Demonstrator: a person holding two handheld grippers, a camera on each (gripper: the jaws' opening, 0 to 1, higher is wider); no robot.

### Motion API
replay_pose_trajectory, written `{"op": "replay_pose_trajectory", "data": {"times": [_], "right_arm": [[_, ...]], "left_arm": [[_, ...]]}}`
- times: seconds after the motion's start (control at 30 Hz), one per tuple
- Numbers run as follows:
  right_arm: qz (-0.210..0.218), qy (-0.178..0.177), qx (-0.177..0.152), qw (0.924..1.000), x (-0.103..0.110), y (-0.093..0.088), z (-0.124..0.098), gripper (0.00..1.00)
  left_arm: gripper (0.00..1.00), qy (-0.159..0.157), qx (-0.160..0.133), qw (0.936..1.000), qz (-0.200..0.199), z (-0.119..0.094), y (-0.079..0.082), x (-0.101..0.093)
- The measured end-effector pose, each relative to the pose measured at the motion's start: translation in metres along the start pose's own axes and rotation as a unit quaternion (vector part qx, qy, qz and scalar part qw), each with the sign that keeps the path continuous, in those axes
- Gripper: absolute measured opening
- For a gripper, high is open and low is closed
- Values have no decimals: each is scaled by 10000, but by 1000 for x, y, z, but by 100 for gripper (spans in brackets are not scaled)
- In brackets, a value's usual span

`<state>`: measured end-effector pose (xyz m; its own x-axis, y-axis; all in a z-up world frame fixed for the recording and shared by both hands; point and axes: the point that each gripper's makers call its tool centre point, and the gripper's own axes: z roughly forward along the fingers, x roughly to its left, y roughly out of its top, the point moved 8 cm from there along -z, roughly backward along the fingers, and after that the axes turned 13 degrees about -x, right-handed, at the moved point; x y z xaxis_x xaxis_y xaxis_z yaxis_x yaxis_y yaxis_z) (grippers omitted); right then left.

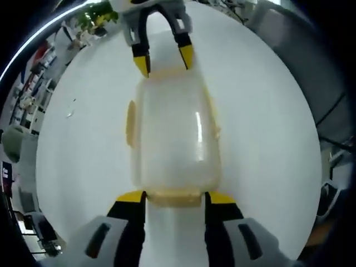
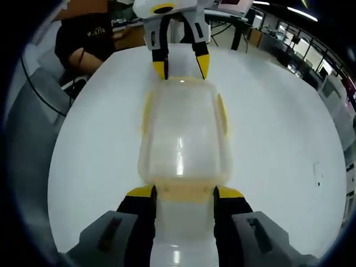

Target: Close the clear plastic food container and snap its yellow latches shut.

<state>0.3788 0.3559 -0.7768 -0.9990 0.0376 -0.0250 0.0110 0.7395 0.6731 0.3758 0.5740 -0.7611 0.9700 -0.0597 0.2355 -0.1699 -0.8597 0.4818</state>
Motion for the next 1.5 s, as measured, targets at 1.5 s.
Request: {"op": "replay_pose_trajectory", "data": {"times": [1.5], "right_arm": [[-55, 182, 288, 9994, -3, 4, 2, 36]], "left_arm": [[34, -587, 772, 9933, -633, 10, 3, 4]]}}
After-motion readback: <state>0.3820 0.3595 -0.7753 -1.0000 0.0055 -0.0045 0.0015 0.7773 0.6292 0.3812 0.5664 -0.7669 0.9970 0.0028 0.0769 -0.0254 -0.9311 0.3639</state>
